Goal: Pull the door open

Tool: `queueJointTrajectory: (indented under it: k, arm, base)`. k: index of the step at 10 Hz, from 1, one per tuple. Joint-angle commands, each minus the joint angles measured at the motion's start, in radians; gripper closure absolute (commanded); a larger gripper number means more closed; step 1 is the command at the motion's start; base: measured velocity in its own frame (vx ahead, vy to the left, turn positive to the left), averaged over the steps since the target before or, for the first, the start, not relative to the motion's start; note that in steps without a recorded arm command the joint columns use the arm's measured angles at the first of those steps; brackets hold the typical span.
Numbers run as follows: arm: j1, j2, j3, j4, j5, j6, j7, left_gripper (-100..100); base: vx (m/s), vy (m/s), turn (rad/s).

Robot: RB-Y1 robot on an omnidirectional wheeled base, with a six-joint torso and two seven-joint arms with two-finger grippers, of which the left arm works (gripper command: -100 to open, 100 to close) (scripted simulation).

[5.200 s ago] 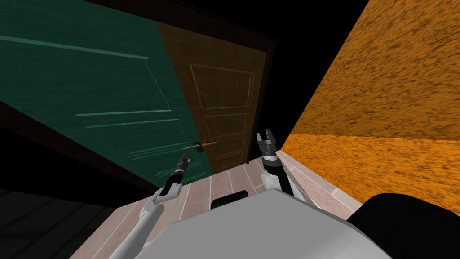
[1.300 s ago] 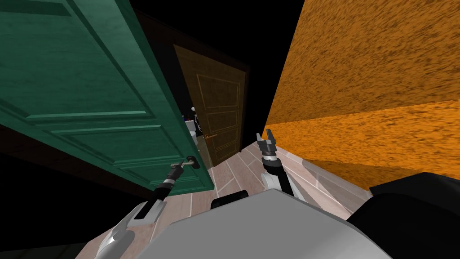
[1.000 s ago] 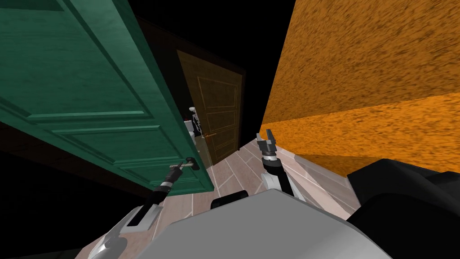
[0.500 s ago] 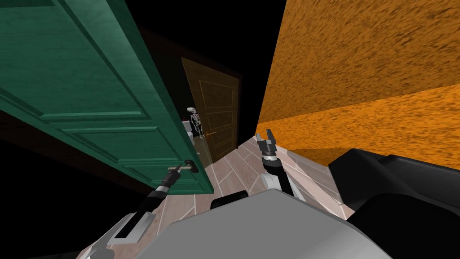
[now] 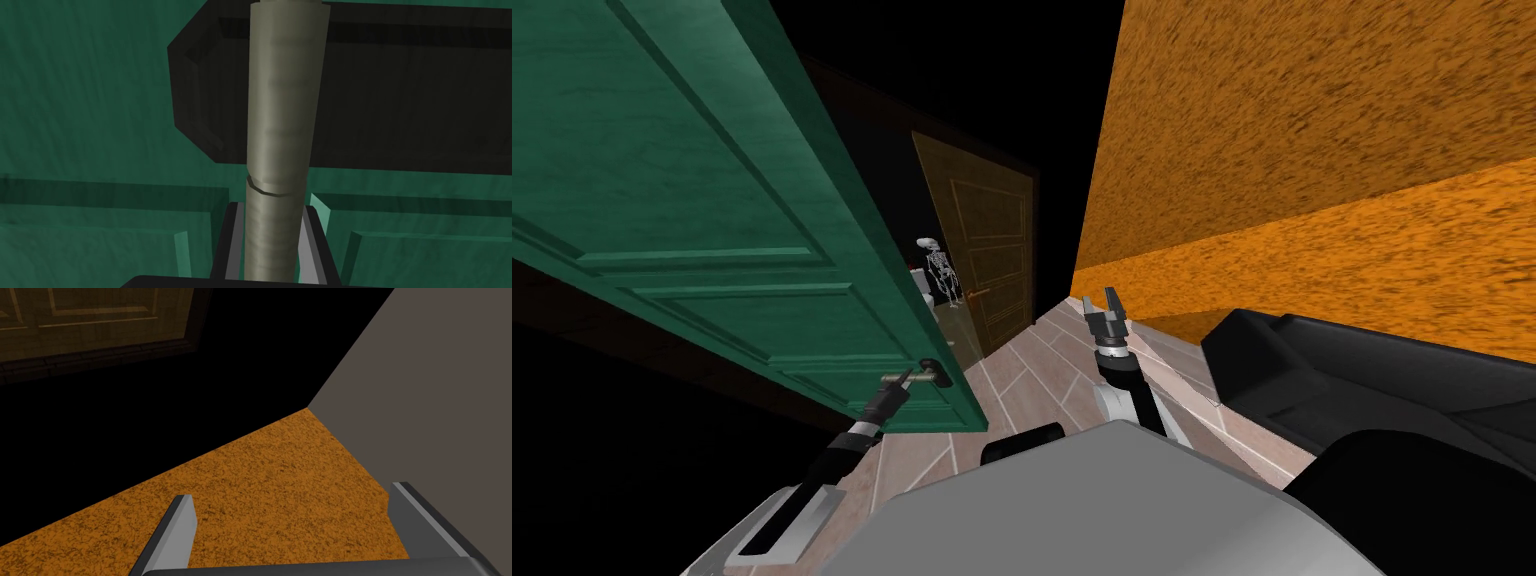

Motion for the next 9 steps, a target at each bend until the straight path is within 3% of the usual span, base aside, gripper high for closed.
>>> queueJointTrajectory:
  k: [1,4,5,6,7,9]
  arm:
    - [0.009,0.008,-0.014,0.011,-0.001,-0.033,0.009,100]
    - [0.023,0.028,-0.028,0.02,0.0,-0.075,0.023,100]
    - [0.022,0.027,-0.02,0.018,0.002,-0.06,0.018,100]
    - [0.032,0.037,-0.028,0.028,0.003,-0.088,0.024,100]
    - [0.035,0.04,-0.03,0.031,0.003,-0.097,0.026,100]
    - [0.048,0.053,-0.039,0.044,0.006,-0.135,0.033,100]
  base:
    - [-0.161,0.105,-0.114]
    - [-0.182,0.09,-0.136]
    - [-0.077,0.046,-0.02]
    - [-0.14,0.066,-0.175]
    - [-0.187,0.099,-0.171]
    - [-0.191,0.111,-0.166]
